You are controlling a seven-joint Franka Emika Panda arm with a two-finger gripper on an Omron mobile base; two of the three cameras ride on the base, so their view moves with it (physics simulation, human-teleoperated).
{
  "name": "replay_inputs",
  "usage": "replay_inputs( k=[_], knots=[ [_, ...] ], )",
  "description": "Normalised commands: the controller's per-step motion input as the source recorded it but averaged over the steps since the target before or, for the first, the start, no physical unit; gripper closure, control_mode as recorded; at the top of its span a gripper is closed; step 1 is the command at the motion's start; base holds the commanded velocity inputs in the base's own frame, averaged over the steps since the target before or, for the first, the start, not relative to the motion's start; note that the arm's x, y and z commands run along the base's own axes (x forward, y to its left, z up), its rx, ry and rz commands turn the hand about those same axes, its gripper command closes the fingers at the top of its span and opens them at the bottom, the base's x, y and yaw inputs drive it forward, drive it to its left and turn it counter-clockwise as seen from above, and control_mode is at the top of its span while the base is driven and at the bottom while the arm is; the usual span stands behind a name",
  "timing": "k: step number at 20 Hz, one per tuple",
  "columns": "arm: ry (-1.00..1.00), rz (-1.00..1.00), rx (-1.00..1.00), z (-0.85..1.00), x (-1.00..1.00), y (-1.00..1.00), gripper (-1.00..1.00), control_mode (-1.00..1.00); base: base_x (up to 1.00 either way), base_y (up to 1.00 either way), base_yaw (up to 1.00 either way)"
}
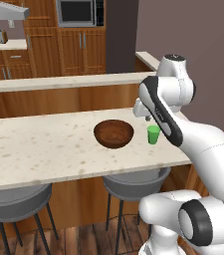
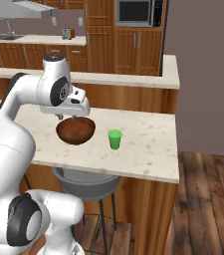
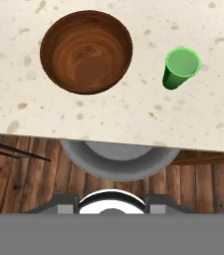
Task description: Place the cup inside the bowl on the dining table and move the bowl to any counter.
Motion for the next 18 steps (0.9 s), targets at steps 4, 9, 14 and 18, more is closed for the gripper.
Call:
replay_inputs(
  k=[4, 9, 14, 18],
  knots=[
    [-0.02, 0.0, 0.0, -0.01, 0.04, 0.0, -1.0, -1.0, 0.0, 0.0, 0.0],
    [0.0, -0.01, 0.0, -0.01, 0.0, 0.0, -1.0, -1.0, 0.0, 0.0, 0.0],
    [0.0, 0.0, 0.0, -0.09, 0.01, 0.0, -1.0, -1.0, 0.0, 0.0, 0.0],
    [0.0, 0.0, -0.04, -0.28, 0.23, -0.09, -1.0, -1.0, 0.0, 0.0, 0.0]
  ],
)
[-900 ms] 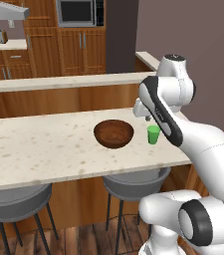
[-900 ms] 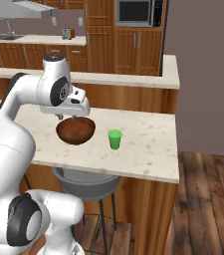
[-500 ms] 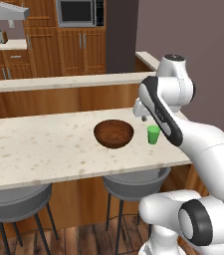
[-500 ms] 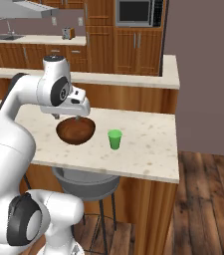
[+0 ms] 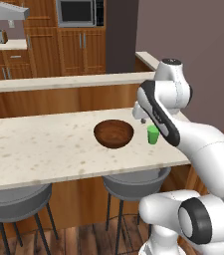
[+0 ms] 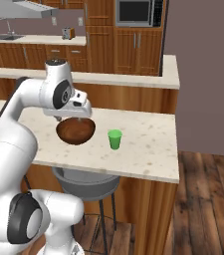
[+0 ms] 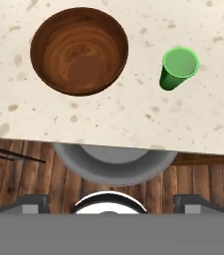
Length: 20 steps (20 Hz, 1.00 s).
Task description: Place the cup inside the bowl on the dining table and move the bowl to any counter.
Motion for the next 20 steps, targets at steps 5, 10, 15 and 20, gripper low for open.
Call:
replay_inputs(
  k=[5, 10, 15, 20],
  knots=[
    [0.0, 0.0, -0.04, -0.2, 0.25, -0.24, -1.0, -1.0, 0.0, 0.0, 0.0],
    [0.0, 0.0, -0.03, -0.1, 0.22, -0.36, -1.0, -1.0, 0.0, 0.0, 0.0],
    [0.0, 0.0, -0.02, -0.01, 0.28, -0.45, -1.0, -1.0, 0.0, 0.0, 0.0],
    [0.0, 0.0, 0.0, 0.0, 0.24, -0.41, -1.0, -1.0, 0.0, 0.0, 0.0]
  ],
)
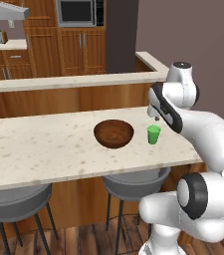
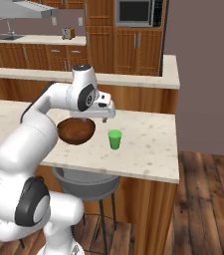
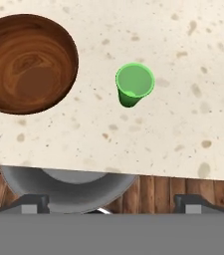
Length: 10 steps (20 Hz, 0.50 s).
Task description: Place the cup inside the bowl on the dining table and move the bowl to any counter.
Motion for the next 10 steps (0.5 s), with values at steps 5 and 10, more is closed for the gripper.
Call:
replay_inputs(
  k=[5, 10],
  knots=[
    [0.0, 0.0, 0.0, 0.0, 0.2, -0.38, -1.0, -1.0, 0.0, 0.0, 0.0],
    [0.0, 0.0, 0.0, 0.0, 0.17, -0.29, -1.0, -1.0, 0.0, 0.0, 0.0]
  ],
)
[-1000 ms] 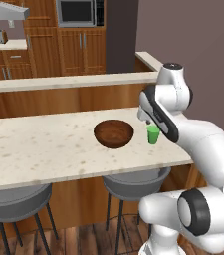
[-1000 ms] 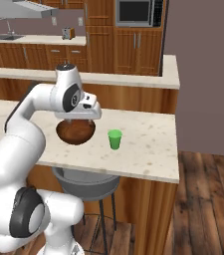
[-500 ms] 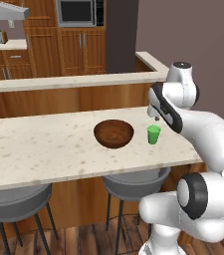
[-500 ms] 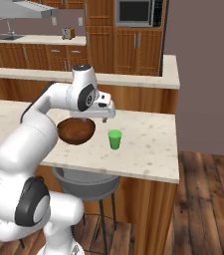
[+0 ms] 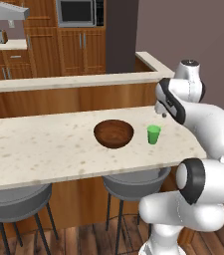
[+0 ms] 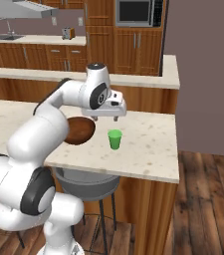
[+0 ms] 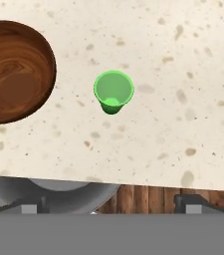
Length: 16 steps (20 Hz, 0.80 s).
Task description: Place the cup inside the bowl on the dining table and move the bowl to any counter.
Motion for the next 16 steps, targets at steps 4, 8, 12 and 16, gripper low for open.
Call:
replay_inputs(
  k=[4, 8, 12, 16],
  knots=[
    [0.0, 0.0, 0.0, 0.0, 0.27, -0.19, -1.0, -1.0, 0.0, 0.0, 0.0],
    [0.0, 0.0, 0.0, 0.0, 0.31, -0.15, -1.0, -1.0, 0.0, 0.0, 0.0],
    [0.0, 0.0, 0.0, 0.0, 0.26, -0.05, -1.0, -1.0, 0.0, 0.0, 0.0],
    [0.0, 0.0, 0.0, 0.0, 0.12, 0.0, -1.0, -1.0, 0.0, 0.0, 0.0]
  ],
)
